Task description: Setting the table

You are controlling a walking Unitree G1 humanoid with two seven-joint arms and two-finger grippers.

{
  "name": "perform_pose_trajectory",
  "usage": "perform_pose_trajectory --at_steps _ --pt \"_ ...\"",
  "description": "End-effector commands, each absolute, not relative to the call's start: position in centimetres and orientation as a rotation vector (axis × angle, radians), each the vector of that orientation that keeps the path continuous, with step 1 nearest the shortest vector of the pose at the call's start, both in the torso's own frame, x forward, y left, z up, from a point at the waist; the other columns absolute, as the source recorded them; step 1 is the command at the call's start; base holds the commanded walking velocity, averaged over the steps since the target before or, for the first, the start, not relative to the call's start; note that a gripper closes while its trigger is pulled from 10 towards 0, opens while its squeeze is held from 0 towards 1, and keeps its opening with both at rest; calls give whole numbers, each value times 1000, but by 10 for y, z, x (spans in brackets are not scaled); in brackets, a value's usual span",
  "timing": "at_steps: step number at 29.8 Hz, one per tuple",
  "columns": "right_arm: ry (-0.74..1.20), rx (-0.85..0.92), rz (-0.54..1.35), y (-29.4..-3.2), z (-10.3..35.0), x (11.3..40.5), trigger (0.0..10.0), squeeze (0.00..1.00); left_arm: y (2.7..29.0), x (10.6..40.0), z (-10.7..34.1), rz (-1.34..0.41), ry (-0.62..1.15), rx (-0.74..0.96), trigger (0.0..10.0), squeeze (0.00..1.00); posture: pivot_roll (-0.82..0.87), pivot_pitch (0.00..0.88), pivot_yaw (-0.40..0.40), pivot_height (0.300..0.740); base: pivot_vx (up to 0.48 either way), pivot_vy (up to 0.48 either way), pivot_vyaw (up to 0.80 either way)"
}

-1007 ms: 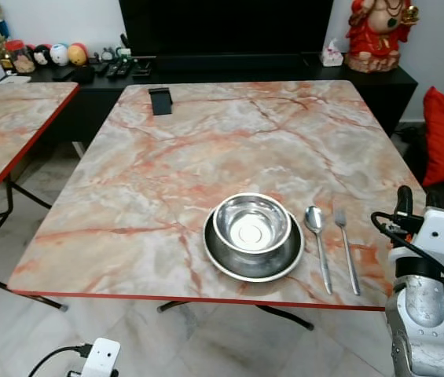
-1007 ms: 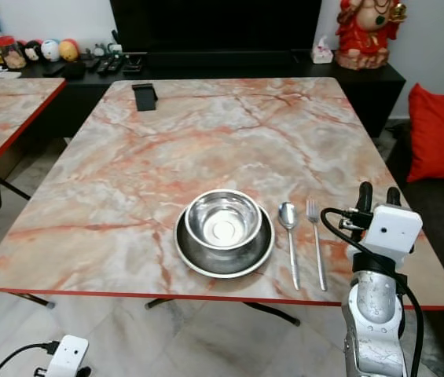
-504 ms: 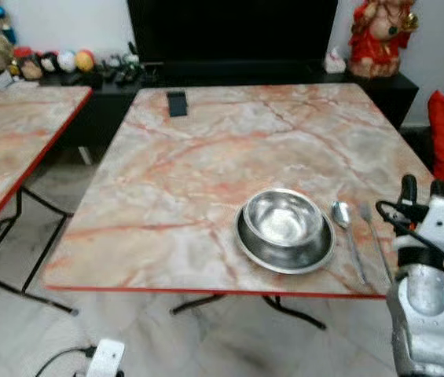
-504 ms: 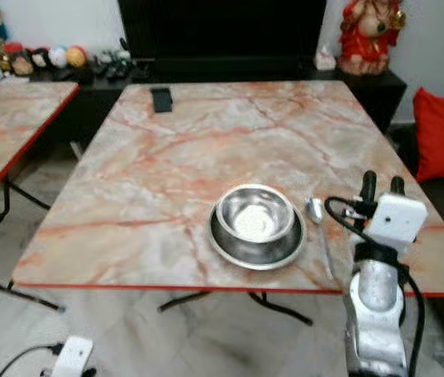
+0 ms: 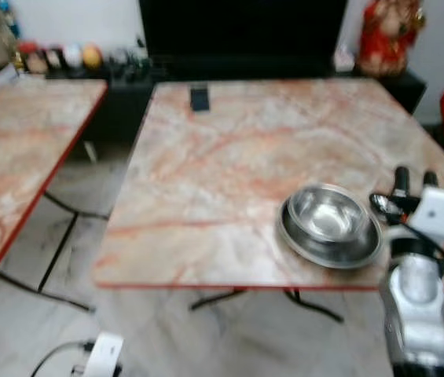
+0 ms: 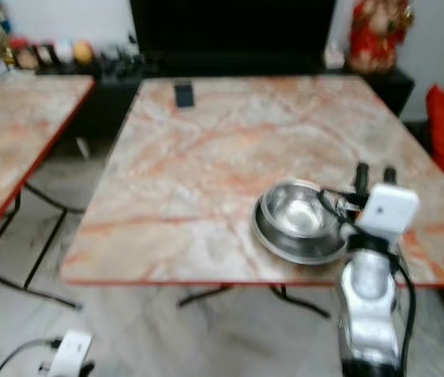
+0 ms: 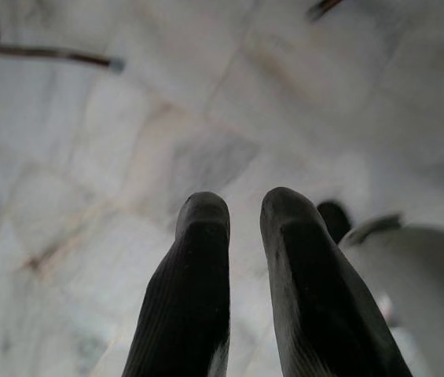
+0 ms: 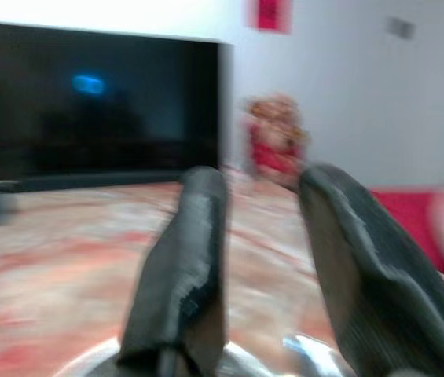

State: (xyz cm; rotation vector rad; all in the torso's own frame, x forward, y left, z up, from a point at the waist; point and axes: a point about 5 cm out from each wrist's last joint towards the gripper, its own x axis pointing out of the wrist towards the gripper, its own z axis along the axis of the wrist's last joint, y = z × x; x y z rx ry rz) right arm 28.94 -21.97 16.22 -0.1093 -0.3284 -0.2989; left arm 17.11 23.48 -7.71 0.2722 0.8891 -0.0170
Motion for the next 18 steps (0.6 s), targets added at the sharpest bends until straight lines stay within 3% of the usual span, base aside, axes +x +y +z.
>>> perform_pose_trajectory --at_steps 1,15,18 --pt "-338 -122 -312 -225 165 287 10000 0 234 170 -78 -8 890 261 10000 0 -19 0 16 740 0 352 0" --pt "-322 -150 -274 -216 162 288 10000 0 234 170 -78 -5 890 259 10000 0 -17 0 15 740 0 357 0" --pt "-323 -155 -266 -215 163 288 10000 0 234 171 -78 -5 890 259 10000 0 -18 0 15 740 0 356 633"
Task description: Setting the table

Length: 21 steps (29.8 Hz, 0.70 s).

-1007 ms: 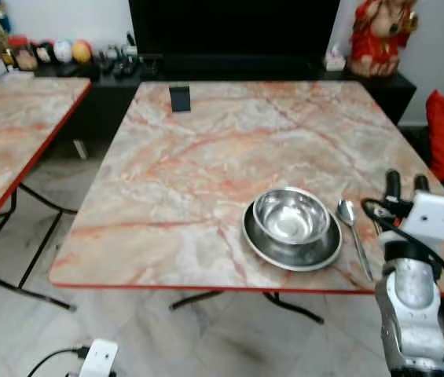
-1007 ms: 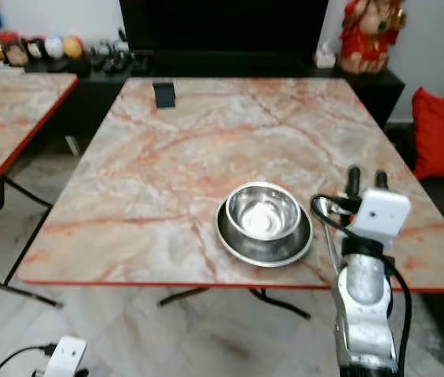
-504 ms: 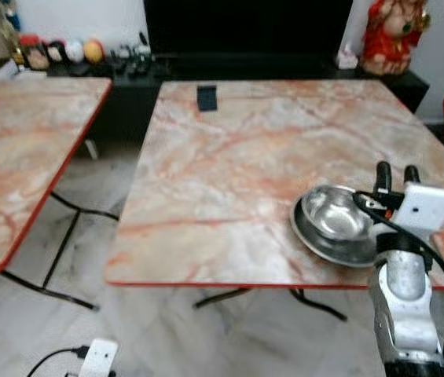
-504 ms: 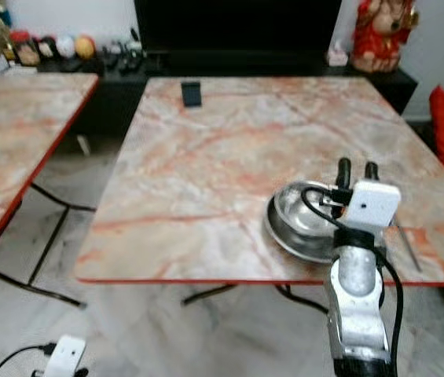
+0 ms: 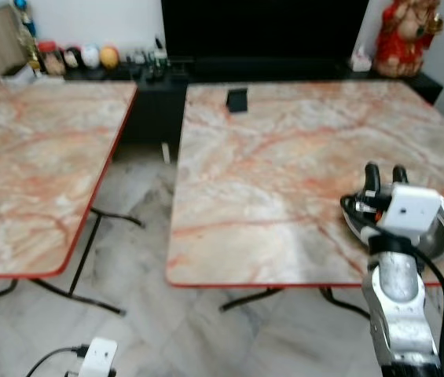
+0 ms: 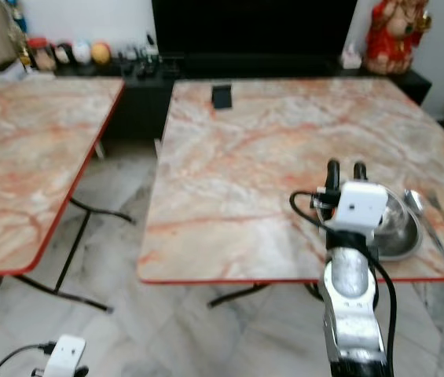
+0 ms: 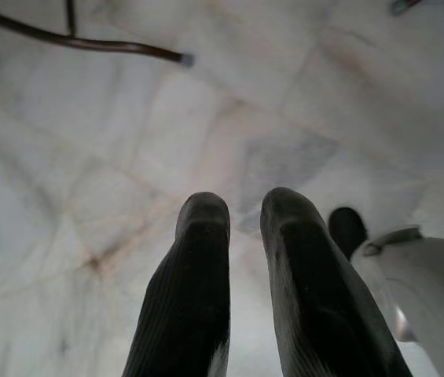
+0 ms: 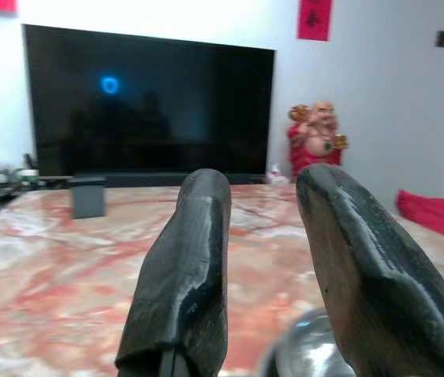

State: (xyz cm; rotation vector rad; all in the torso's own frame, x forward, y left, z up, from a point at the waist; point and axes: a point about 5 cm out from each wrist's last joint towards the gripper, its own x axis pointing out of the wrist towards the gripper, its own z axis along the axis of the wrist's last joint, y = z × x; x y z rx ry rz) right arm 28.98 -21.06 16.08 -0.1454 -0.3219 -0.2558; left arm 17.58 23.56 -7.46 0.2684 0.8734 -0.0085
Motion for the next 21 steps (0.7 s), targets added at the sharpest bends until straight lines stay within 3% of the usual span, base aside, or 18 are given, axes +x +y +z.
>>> perform_pose_trajectory --at_steps 1,14,21 --pt "-322 -154 -258 -214 162 288 10000 0 234 171 -78 -4 890 258 10000 0 -16 0 13 740 0 364 800" --pt "-317 -147 -236 -209 161 290 10000 0 235 171 -77 -4 889 261 10000 0 -13 0 14 740 0 366 623" --pt "-308 -136 -230 -209 159 290 10000 0 235 171 -77 -5 888 262 10000 0 -13 0 15 740 0 367 123"
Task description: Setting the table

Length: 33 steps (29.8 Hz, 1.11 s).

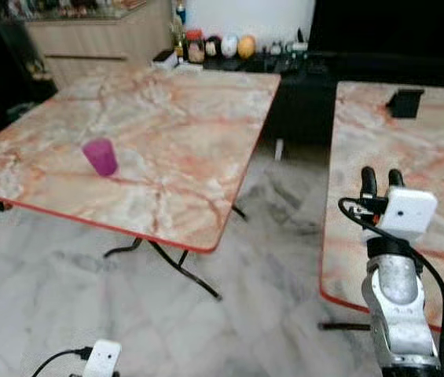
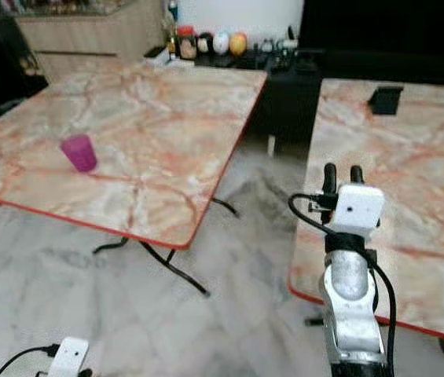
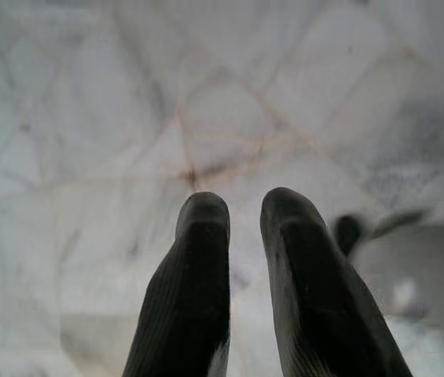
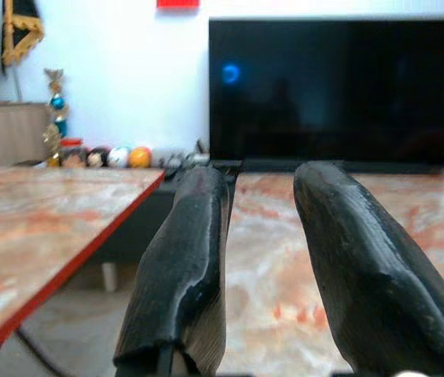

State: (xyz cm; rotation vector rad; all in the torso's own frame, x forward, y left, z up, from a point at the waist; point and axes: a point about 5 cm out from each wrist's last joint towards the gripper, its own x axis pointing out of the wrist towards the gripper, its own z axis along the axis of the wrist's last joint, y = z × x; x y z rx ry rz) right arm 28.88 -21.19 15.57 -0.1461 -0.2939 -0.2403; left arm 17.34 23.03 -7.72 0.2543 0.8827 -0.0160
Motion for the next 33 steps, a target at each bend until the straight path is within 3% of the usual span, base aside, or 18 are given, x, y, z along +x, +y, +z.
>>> perform_pose_trajectory --at_steps 1,15,25,33 --pt "-307 -135 -230 -209 159 290 10000 0 235 171 -77 -5 888 262 10000 0 -13 0 15 740 0 368 0" --pt "-176 -88 -293 -218 127 286 10000 0 234 171 -77 -7 887 262 10000 0 -9 0 14 740 0 359 0" --pt "-9 -96 -298 -225 83 277 10000 0 234 171 -77 -8 884 267 10000 0 -6 0 12 740 0 0 0" --pt "160 -110 -489 -254 41 251 10000 0 234 171 -77 -8 883 270 10000 0 -4 0 11 740 0 0 0"
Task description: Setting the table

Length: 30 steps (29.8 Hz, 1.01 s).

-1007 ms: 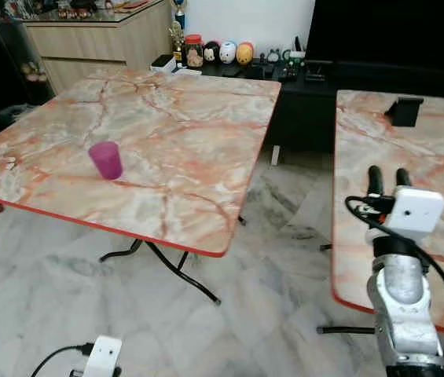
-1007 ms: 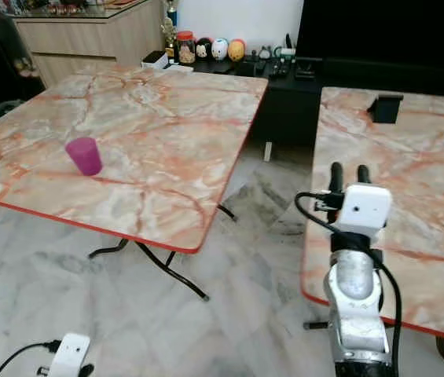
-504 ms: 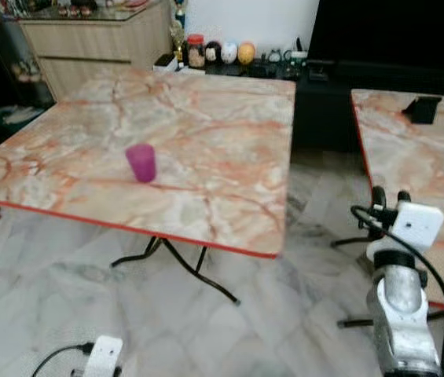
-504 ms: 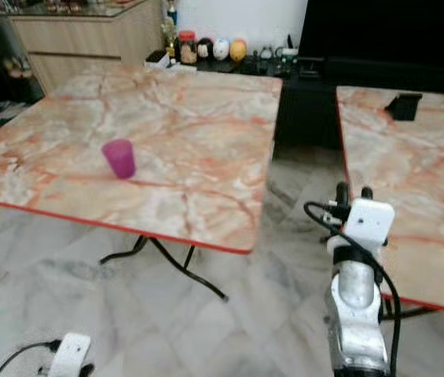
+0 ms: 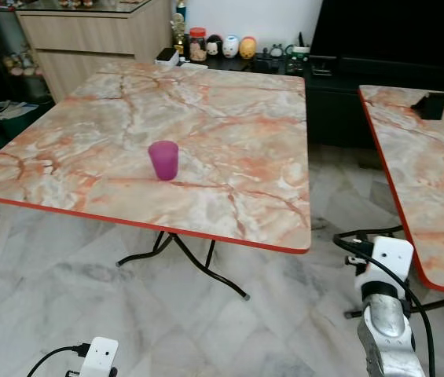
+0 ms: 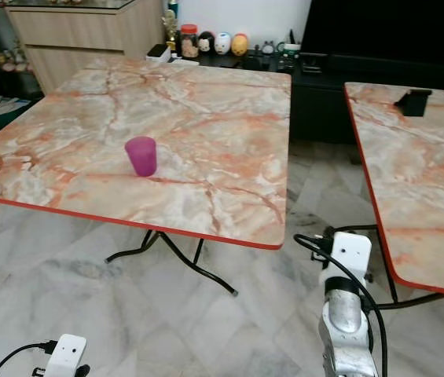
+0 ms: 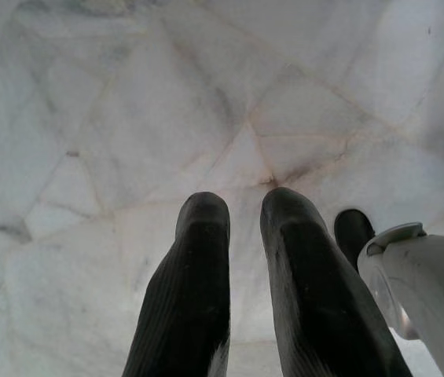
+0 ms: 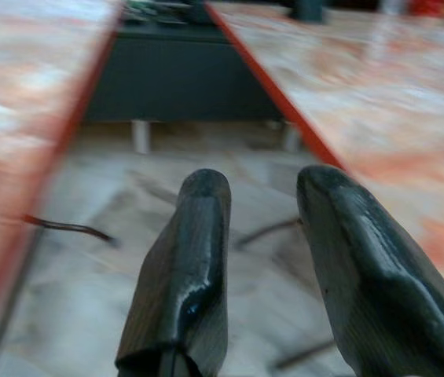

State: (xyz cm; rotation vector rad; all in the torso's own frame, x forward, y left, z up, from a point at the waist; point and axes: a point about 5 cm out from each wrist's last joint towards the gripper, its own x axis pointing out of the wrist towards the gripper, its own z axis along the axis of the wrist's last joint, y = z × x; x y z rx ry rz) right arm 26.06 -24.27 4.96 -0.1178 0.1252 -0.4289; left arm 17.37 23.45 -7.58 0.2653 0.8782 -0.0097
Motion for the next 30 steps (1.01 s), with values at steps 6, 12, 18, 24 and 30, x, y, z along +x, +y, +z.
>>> perform_pose_trajectory --at_steps 6,12,18,24,30 --pt "373 -75 -501 -261 -2 226 10000 0 234 172 -77 -12 884 275 10000 0 -6 0 14 740 0 0 0" --pt "583 -67 -379 -247 -39 209 10000 0 234 172 -77 -10 884 271 10000 0 -9 0 14 740 0 0 0" --pt "782 -61 -314 -235 -68 181 10000 0 234 172 -77 -4 885 263 10000 0 -8 0 12 740 0 0 0" --pt "845 -15 -297 -225 -79 169 10000 0 234 170 -78 3 887 256 10000 0 -6 0 14 740 0 222 -89" --pt "839 -19 -277 -221 -79 171 10000 0 234 171 -77 0 887 258 10000 0 -6 0 17 740 0 374 -396"
